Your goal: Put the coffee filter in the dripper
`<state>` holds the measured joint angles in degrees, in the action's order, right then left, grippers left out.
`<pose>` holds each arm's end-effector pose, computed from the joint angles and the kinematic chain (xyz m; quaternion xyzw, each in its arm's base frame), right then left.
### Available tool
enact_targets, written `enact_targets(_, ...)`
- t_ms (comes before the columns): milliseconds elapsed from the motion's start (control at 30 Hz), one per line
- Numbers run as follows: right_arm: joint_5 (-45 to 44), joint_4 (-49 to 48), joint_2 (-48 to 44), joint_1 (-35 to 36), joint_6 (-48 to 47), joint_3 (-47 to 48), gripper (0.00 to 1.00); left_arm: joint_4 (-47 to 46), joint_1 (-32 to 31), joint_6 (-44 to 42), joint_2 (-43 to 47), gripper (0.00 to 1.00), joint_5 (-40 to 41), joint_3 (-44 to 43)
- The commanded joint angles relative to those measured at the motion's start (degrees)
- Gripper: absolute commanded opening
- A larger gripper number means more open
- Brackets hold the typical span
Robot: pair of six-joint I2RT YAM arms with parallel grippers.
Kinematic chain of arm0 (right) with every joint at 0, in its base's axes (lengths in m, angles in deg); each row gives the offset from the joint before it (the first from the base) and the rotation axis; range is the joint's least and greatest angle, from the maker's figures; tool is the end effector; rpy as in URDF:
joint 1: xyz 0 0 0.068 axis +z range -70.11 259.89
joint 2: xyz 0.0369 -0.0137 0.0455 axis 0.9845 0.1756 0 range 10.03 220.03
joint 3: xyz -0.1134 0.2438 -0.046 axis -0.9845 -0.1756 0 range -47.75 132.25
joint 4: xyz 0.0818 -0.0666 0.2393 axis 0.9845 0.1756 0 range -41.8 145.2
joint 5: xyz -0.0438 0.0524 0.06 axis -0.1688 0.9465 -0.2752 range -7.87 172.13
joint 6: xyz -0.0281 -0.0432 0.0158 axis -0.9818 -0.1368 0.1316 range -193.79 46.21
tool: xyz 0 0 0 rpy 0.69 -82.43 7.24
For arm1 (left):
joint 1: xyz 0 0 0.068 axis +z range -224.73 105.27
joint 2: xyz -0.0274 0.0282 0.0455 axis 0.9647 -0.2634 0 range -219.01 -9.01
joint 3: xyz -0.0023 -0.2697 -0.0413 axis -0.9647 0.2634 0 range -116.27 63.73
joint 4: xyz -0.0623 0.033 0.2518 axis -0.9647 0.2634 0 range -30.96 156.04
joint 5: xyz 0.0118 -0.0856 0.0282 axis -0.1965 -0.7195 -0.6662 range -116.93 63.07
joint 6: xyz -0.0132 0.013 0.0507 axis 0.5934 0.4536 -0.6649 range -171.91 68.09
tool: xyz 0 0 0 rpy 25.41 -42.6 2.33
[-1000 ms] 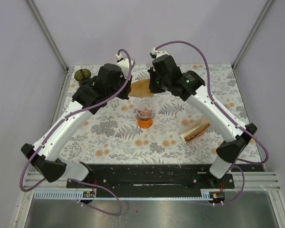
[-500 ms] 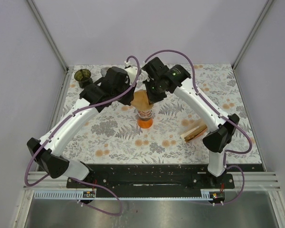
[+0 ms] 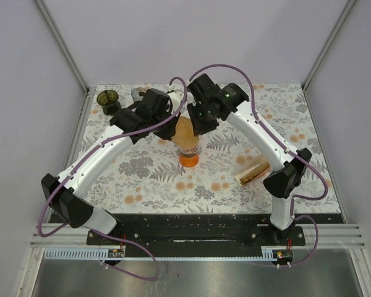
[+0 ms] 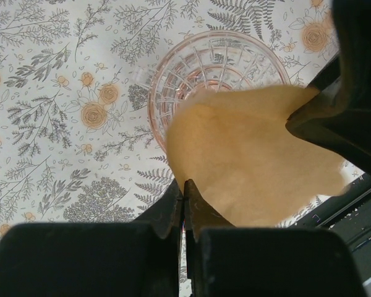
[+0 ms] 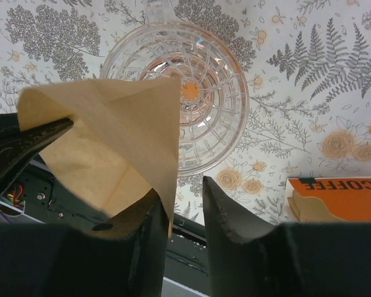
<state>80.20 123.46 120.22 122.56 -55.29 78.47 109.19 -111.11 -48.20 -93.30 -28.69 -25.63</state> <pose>0.2847 0.2608 0.3924 -0.1975 0.9436 0.1209 0.2365 0.2488 -0.1848 0.3800 0.2655 0.8851 -0.1442 0.3540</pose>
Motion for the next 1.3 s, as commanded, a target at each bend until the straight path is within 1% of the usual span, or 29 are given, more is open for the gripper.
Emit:
enact_targets(0, -0.3, -6.3, -5.5, -0.6, -2.6, -2.9, 0.39, -0.7, 0.7, 0.7, -1.2, 0.0, -2.5, -2.3)
enact_targets(67, -0.2, -8.3, -6.3, -1.4, -2.6, -4.6, 0.39, -0.2, 0.9, 0.6, -2.4, 0.0, -2.7, -3.5)
enact_targets(100, 0.4, -8.9, -6.4, -2.1, -2.7, -5.2, 0.37, 0.3, 1.0, 0.7, -2.7, 0.0, -3.1, -4.1)
enact_targets(167, 1.8, -10.4, -6.6, -3.4, -2.6, -6.5, 0.24, 1.1, 1.2, 0.6, -3.7, 0.0, -3.9, -4.9)
enact_targets(200, 4.0, -10.9, -6.6, -3.8, -2.6, -7.0, 0.22, 1.3, 1.4, 0.6, -3.9, 0.0, -4.1, -5.1)
enact_targets(400, 7.2, -11.5, -4.5, -4.5, -2.8, -6.5, 0.21, 2.0, 1.8, 0.4, -4.8, 0.01, -5.0, -5.1)
enact_targets(467, 7.4, -11.5, -3.7, -4.5, -2.9, -5.8, 0.18, 1.9, 1.8, 0.3, -4.9, 0.03, -5.1, -5.3)
enact_targets(533, 7.3, -11.0, -2.8, -4.8, -3.0, -4.9, 0.12, 2.0, 2.0, 0.1, -5.1, 0.07, -5.0, -5.5)
enact_targets(633, 7.3, -10.0, -1.6, -4.8, -3.1, -4.0, 0.03, 2.0, 2.2, -0.4, -5.1, 0.22, -4.8, -6.1)
enact_targets(700, 7.2, -9.7, -1.1, -4.9, -3.3, -3.7, 0.0, 2.1, 2.3, -0.8, -5.2, 0.29, -4.7, -6.9)
enact_targets(767, 7.3, -9.3, -0.5, -5.1, -3.4, -3.3, 0.0, 2.1, 2.5, -1.2, -5.5, 0.32, -4.3, -7.3)
enact_targets(933, 7.2, -8.5, 0.8, -5.1, -3.6, -2.0, 0.0, 2.0, 3.7, -1.8, -6.6, 0.35, -4.0, -8.5)
enact_targets(1267, 6.4, -8.6, 2.0, -5.1, -4.0, -2.5, 0.0, 0.6, 4.9, -1.9, -9.3, 0.35, -6.1, -7.2)
